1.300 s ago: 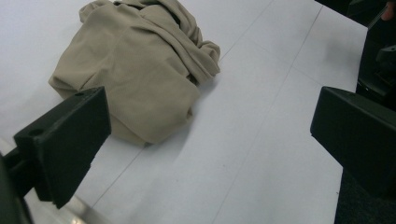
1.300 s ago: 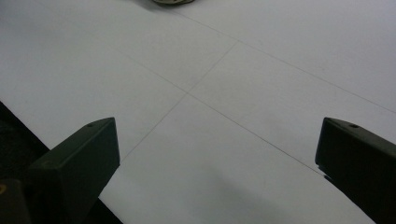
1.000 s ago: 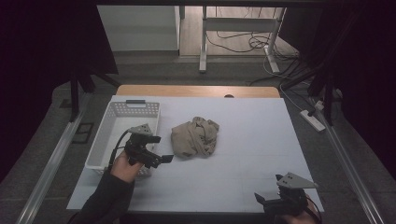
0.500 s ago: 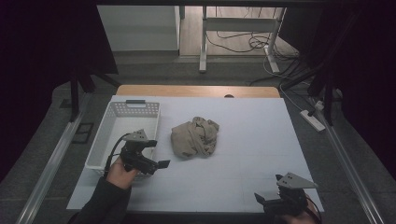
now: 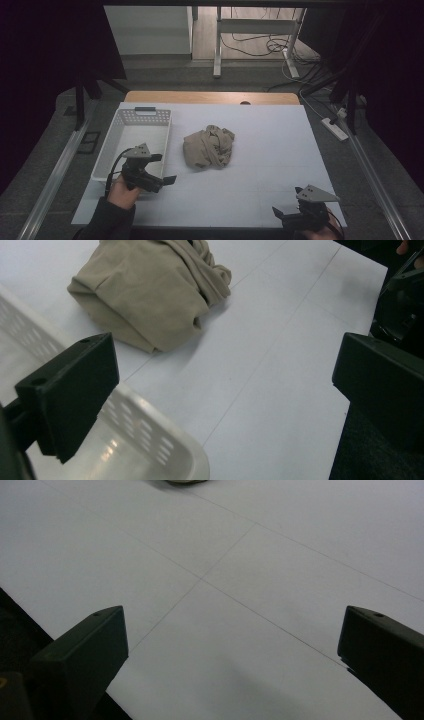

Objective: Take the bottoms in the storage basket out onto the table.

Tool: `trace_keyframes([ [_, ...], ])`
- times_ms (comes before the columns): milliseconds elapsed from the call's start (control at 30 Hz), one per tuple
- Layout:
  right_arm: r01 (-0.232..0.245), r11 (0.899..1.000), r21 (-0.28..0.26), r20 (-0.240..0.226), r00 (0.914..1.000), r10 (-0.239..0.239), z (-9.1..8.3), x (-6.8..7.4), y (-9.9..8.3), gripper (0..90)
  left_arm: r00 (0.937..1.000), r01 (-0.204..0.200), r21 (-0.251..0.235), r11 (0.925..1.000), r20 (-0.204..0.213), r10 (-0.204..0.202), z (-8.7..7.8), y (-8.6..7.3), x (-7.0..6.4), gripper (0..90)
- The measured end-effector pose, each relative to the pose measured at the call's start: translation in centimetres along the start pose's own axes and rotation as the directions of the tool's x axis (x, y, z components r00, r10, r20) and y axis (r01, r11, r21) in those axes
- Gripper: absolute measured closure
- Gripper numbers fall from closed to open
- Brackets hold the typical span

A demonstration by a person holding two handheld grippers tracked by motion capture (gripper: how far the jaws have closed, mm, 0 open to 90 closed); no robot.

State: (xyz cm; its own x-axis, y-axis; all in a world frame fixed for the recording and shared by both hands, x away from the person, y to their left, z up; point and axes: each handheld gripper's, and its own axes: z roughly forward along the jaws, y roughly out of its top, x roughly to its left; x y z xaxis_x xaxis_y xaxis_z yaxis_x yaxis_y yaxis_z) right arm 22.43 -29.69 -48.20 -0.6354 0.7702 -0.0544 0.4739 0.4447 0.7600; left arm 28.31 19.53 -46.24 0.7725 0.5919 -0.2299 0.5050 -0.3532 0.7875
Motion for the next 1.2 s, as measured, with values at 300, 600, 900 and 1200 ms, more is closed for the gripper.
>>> trace_keyframes([
  [300, 0.0, 1.0, 0.0, -0.001, 1.0, 0.0, 0.0, 0.0, 0.0, 0.4, 0.9997, 0.018, -0.007, 0.9998, -0.014, -0.018, -0.8, -1.1, 0.2, 0.0],
  [600, 0.0, 1.0, 0.001, -0.001, 1.0, 0.0, 0.0, 0.0, 0.0, 0.4, 0.9992, 0.032, -0.018, 0.9993, -0.023, -0.033, -1.6, -2.1, 0.2, 0.0],
  [900, 0.0, 1.0, 0.003, 0.0, 1.0, 0.0, 0.0, 0.0, 0.0, 0.4, 0.998, 0.051, -0.029, 0.9982, -0.035, -0.052, -2.5, -3.2, 0.1, 0.0],
  [1200, 0.0, 1.0, 0.006, 0.001, 1.0, 0.0, 0.1, 0.0, 0.0, 0.4, 0.9963, 0.067, -0.038, 0.997, -0.051, -0.069, -3.5, -4.2, -0.1, 0.0],
])
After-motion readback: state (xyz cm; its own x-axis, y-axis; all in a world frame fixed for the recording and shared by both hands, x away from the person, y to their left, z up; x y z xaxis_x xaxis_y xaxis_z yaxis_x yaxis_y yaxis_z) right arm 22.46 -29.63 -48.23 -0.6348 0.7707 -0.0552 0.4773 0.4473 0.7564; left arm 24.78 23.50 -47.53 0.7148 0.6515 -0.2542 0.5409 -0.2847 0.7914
